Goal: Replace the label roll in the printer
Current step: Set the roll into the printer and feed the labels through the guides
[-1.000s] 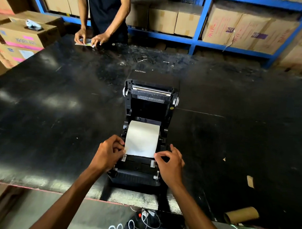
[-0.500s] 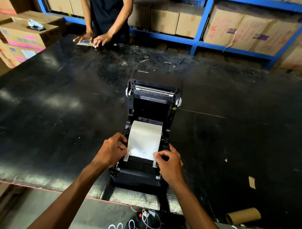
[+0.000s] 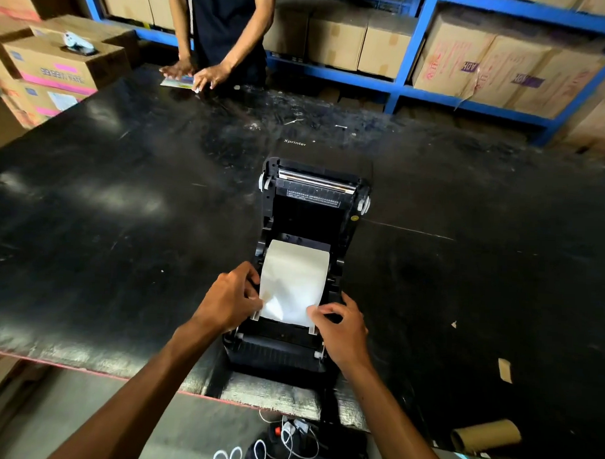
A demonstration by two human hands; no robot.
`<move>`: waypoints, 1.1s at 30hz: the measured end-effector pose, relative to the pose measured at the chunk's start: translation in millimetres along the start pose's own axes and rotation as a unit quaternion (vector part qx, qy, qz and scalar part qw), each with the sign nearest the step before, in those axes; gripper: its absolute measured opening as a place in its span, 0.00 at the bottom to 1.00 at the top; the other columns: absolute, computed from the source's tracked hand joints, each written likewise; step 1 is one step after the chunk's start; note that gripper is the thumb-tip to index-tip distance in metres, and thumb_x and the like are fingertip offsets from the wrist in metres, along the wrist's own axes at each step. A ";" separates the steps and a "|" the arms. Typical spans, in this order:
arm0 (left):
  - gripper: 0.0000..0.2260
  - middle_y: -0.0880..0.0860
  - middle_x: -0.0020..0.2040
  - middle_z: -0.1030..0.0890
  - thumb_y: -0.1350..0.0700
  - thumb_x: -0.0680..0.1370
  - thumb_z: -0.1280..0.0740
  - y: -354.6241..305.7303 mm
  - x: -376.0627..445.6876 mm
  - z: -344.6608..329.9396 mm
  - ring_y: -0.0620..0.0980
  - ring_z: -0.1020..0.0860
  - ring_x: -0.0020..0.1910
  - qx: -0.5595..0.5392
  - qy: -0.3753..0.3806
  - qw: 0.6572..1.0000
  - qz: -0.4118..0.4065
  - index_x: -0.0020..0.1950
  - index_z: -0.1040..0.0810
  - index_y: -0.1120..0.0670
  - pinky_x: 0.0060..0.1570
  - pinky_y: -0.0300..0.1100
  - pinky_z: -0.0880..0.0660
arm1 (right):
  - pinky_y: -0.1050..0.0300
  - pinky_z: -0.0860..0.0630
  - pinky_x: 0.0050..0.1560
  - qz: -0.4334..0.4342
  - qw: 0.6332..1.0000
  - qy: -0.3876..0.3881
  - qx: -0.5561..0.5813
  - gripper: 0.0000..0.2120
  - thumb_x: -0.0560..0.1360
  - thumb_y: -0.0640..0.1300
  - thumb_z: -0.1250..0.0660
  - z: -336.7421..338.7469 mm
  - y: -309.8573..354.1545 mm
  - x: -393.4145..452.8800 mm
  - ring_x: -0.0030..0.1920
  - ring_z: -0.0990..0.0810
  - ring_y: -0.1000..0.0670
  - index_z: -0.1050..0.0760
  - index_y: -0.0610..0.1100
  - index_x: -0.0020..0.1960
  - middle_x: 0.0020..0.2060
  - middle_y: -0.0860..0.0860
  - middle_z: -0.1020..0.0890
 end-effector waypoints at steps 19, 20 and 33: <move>0.15 0.50 0.33 0.18 0.60 0.67 0.24 -2.6 3.6 -4.6 0.48 0.19 0.31 -0.020 -0.018 0.999 0.021 0.46 0.27 0.53 0.31 0.44 0.22 | 0.51 0.50 0.69 0.003 0.999 -0.021 -0.037 0.06 0.70 0.48 0.28 -1.9 -0.6 -3.1 0.72 0.40 0.49 0.20 0.52 0.34 0.72 0.48 0.33; 0.13 0.50 0.33 0.18 0.62 0.68 0.25 -1.9 3.8 -4.7 0.48 0.19 0.30 -0.030 -0.027 0.999 0.018 0.46 0.27 0.54 0.30 0.43 0.22 | 0.50 0.50 0.69 0.001 0.999 -0.012 -0.045 0.06 0.70 0.48 0.28 -0.9 -0.1 -2.2 0.72 0.40 0.49 0.20 0.52 0.34 0.73 0.48 0.34; 0.14 0.51 0.35 0.17 0.65 0.67 0.26 0.8 9.1 -1.4 0.49 0.18 0.33 -0.001 -0.006 1.000 0.004 0.40 0.27 0.49 0.35 0.47 0.19 | 0.45 0.50 0.70 -0.025 0.997 0.054 -0.048 0.04 0.71 0.50 0.30 10.7 1.9 4.5 0.73 0.39 0.49 0.19 0.53 0.39 0.70 0.49 0.30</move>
Point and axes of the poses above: each hand's wrist, its own x-axis towards the middle knuckle, its own z-axis out of the back of the hand, y = z × x, the point moved 1 cm from there along x, towards the middle knuckle
